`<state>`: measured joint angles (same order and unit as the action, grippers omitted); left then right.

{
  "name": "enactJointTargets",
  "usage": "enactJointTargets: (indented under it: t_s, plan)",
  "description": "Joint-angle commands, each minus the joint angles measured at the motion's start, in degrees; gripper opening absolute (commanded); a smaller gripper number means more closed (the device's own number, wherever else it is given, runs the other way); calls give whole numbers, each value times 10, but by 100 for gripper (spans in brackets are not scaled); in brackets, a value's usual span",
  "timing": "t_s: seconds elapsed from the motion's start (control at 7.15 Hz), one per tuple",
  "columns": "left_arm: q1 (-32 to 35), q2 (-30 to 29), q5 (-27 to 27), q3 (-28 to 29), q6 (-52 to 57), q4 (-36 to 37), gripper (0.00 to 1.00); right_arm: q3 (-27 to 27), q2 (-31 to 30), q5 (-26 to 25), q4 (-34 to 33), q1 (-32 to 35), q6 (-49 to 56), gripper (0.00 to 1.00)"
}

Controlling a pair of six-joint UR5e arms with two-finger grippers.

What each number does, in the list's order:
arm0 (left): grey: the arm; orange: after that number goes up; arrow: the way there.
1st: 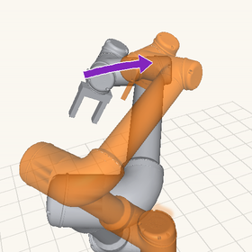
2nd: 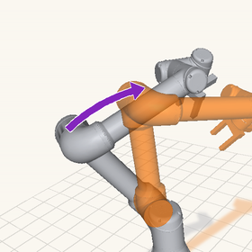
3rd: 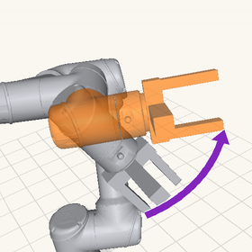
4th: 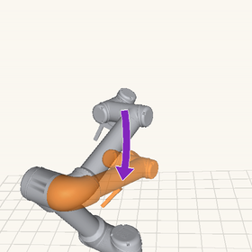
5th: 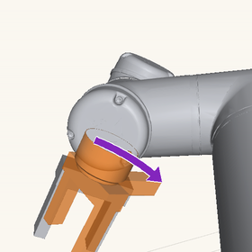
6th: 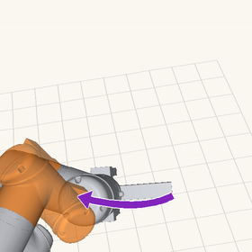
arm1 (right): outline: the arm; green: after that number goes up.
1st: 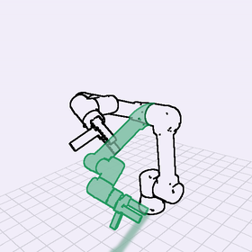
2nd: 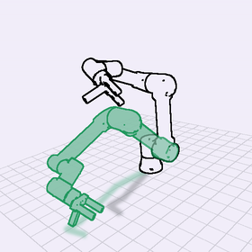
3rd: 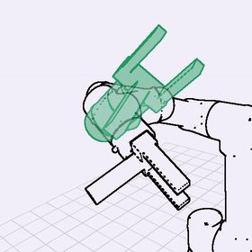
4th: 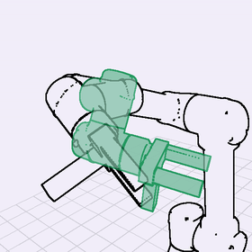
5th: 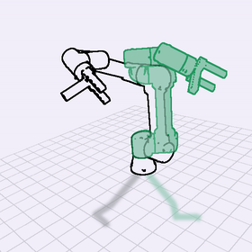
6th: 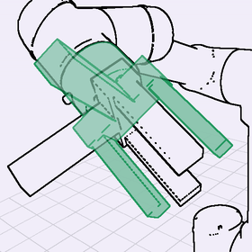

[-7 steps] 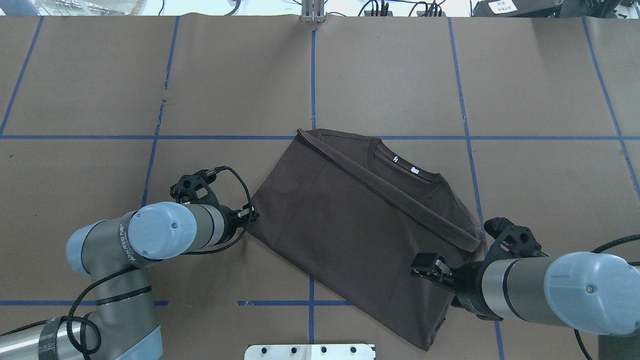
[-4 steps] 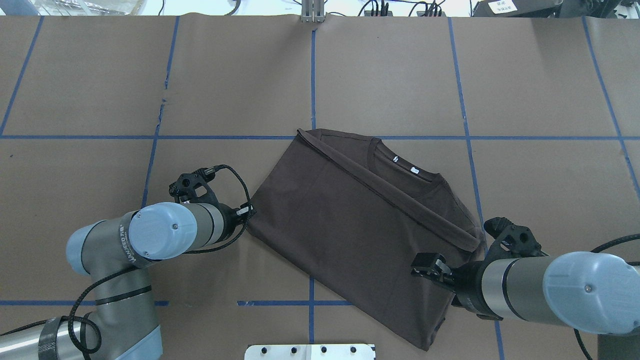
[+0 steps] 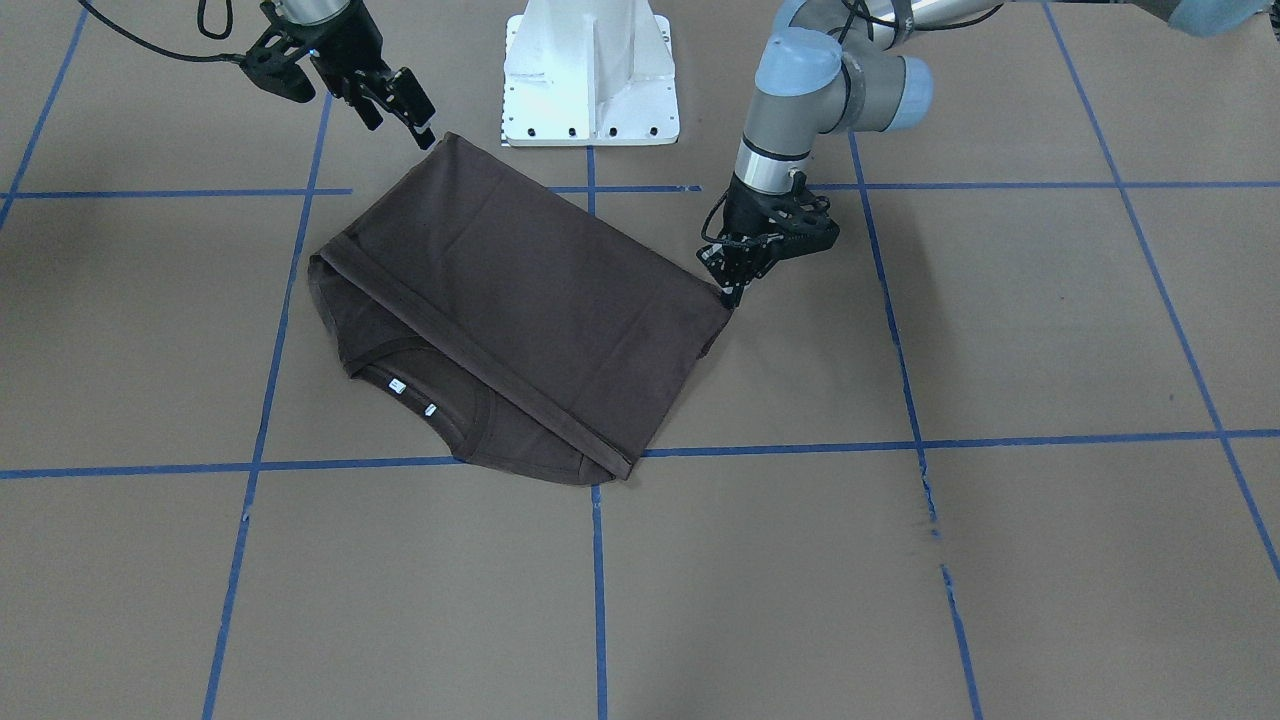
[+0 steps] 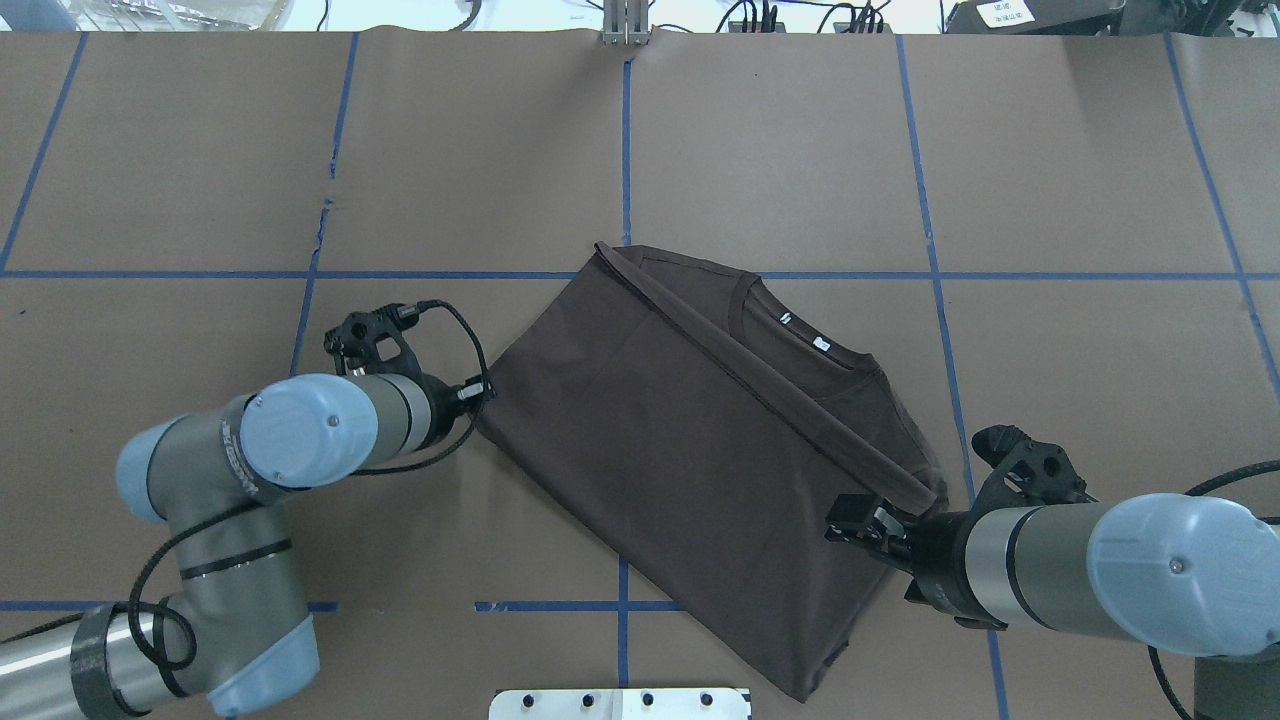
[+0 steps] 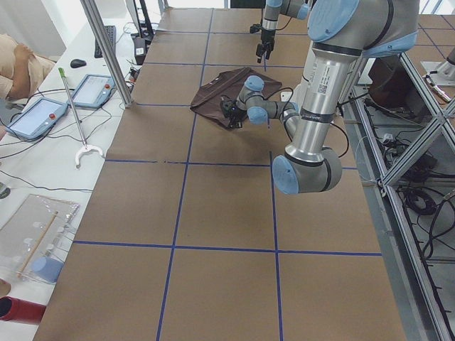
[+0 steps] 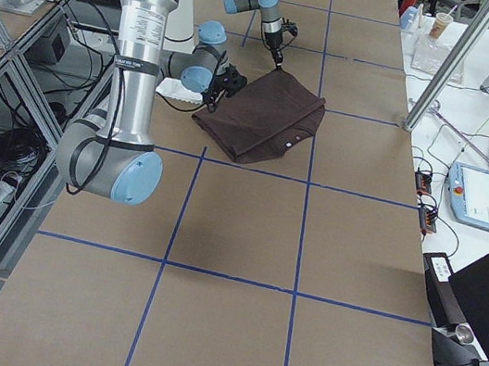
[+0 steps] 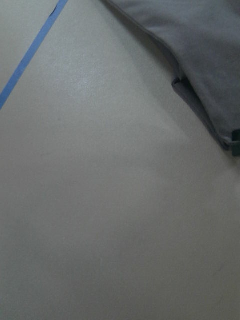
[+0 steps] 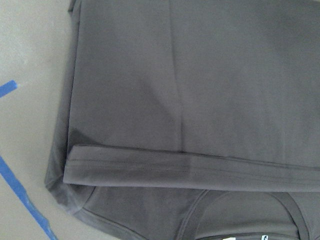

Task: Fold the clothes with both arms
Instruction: 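Swing the shirt square with the left gripper pulling its far edge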

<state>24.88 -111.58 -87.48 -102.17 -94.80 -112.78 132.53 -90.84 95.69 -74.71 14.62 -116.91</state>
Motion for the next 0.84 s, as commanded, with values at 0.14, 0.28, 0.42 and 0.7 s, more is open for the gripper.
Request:
enactJointTargets:
  t_s: [0.14, 0.28, 0.42, 0.7]
  plan:
    - [134, -143, -32, 138, 78, -29, 0, -4, 27, -11, 0, 13, -5, 100]
    - [166, -203, -57, 231, 79, -83, 0, -18, 53, -26, 0, 13, -6, 100]
    - [188, -256, -71, 331, 79, -130, 0, -38, 76, -43, 0, 13, -6, 100]
    - [200, -325, -72, 463, 81, -207, 25, -38, 92, -53, 1, 15, -7, 100]
